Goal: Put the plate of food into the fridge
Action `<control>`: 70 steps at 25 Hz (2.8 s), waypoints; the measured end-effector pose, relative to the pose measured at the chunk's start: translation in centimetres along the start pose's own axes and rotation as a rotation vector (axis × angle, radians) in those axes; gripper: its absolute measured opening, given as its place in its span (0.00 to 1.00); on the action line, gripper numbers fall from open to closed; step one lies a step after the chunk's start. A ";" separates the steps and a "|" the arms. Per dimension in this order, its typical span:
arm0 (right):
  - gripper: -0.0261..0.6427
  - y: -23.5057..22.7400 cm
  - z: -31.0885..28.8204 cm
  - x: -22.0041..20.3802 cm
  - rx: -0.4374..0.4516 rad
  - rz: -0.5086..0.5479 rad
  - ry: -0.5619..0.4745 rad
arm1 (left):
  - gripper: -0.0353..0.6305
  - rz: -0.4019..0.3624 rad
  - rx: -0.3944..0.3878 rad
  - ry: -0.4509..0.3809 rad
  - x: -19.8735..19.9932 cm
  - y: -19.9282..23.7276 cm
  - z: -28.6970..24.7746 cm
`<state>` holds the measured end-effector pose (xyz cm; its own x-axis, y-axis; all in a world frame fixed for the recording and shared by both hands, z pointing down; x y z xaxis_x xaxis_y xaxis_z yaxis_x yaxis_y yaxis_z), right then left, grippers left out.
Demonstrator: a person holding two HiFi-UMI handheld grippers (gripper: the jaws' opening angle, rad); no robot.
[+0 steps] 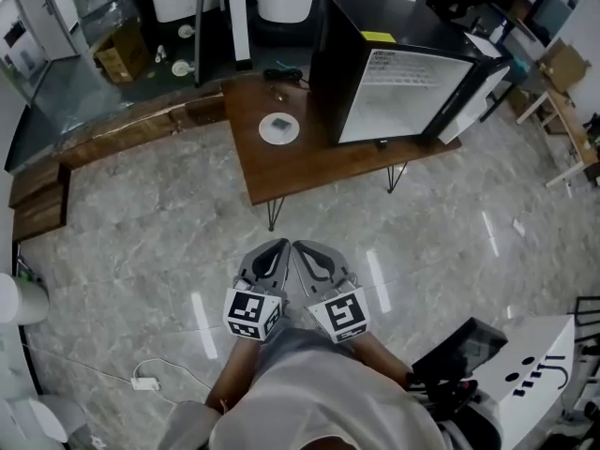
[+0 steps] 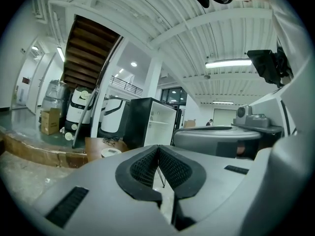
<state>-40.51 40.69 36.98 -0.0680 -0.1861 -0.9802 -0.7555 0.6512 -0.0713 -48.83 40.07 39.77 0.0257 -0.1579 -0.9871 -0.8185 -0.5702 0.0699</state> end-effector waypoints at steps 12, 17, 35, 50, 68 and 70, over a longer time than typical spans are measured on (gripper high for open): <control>0.07 1.6 -7.6 -0.5 -0.074 0.004 0.060 | 0.08 0.018 -0.066 0.023 -0.9 7.6 -1.1; 0.07 -0.1 -8.1 -1.4 -0.063 -0.086 0.074 | 0.08 0.011 -0.049 0.032 -1.7 7.6 -2.9; 0.07 -18.4 -25.6 2.2 0.001 -0.218 0.068 | 0.08 -0.061 -0.070 0.097 1.9 20.7 -24.4; 0.06 -36.1 -37.1 1.2 0.018 -0.276 0.180 | 0.08 0.091 -0.105 0.257 0.6 27.6 -45.0; 0.07 -43.0 -49.3 -3.0 -0.091 -0.493 0.268 | 0.08 0.026 -0.271 0.302 -2.7 38.1 -54.7; 0.18 -43.6 -51.2 -3.9 -0.149 -0.530 0.312 | 0.08 0.004 -0.347 0.343 -3.2 40.3 -56.1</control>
<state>-40.72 -24.65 53.35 0.1706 -0.6762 -0.7167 -0.8197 0.3063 -0.4841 -49.69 -27.69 53.79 0.2587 -0.3842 -0.8863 -0.5811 -0.7949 0.1749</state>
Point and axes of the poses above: the fingertips, and each gripper's own axes: z backward along the fingers, y to its left, x out of its top, the point moved 6 cm from there along z, backward along the fingers, and after that the axes turned 8 degrees about -z, right-handed, at the moved point
